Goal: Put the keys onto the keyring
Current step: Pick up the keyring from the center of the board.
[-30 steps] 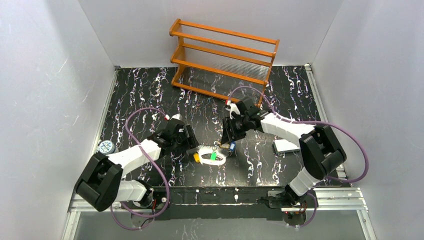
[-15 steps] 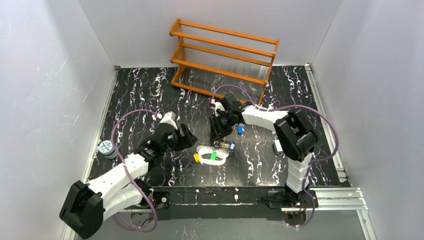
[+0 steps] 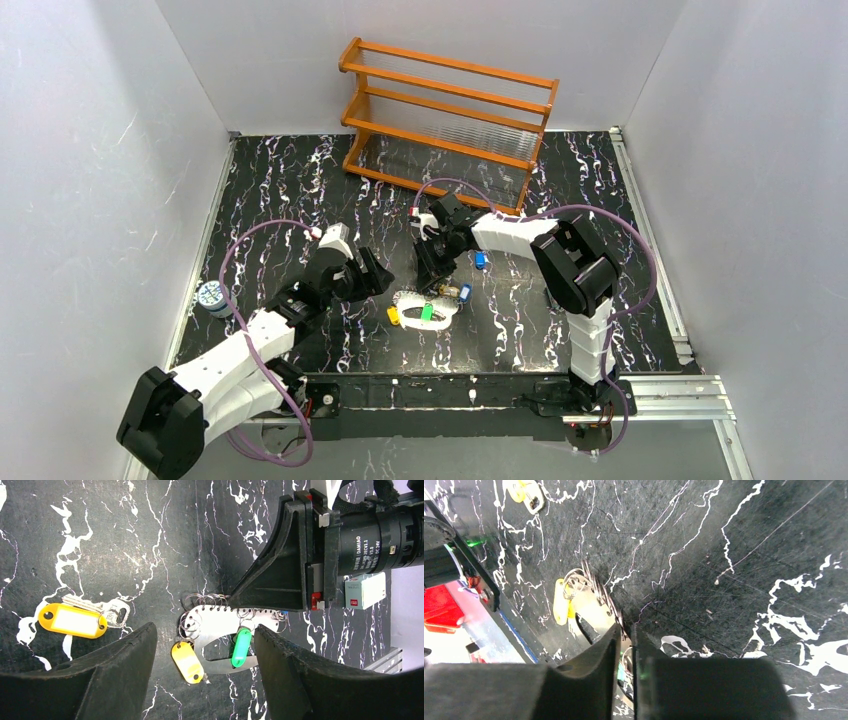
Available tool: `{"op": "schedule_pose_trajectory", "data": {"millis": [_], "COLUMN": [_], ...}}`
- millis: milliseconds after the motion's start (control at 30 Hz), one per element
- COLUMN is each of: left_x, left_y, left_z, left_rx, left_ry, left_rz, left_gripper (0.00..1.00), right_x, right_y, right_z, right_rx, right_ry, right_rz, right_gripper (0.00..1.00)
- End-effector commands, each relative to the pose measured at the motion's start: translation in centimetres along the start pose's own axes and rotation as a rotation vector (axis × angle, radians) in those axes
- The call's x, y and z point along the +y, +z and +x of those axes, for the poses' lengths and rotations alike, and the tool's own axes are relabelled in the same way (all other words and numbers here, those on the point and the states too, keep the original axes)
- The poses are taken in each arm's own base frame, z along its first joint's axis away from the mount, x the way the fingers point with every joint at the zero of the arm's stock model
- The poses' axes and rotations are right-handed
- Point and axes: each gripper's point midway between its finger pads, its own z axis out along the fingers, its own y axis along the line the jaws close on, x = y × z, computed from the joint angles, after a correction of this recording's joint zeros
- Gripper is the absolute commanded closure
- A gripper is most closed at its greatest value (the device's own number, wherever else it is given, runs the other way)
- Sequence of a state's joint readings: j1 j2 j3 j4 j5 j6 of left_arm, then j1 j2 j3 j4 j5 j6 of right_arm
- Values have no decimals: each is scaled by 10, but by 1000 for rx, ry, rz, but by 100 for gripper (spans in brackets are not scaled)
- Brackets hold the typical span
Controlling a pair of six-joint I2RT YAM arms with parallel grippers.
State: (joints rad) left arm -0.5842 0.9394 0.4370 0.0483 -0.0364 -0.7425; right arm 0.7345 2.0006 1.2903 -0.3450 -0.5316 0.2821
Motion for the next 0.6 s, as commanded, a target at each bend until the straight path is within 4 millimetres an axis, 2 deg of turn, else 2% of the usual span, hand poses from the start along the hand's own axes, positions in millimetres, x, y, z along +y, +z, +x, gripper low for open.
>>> {"op": "schedule_pose_trajectory", "data": {"millis": [0, 100, 333, 567], "left_x": [5, 5, 4, -8], "left_y": [0, 0, -4, -7], "left_z": [-3, -5, -15, -33], "left_rx": [-14, -18, -42, -91], "left_ry": [17, 26, 89, 222], "left_rz": [-24, -26, -32, 11], "left_gripper": [31, 31, 32, 33], "right_x": [10, 12, 25, 49], "right_y": [-4, -7, -26, -61], "right_z": [-6, -7, -12, -22], "right_rx": [-4, -9, -49, -161], "right_ry": [-26, -39, -135, -306], "right_rz": [-41, -45, -49, -40], "right_gripper": [86, 99, 99, 99]}}
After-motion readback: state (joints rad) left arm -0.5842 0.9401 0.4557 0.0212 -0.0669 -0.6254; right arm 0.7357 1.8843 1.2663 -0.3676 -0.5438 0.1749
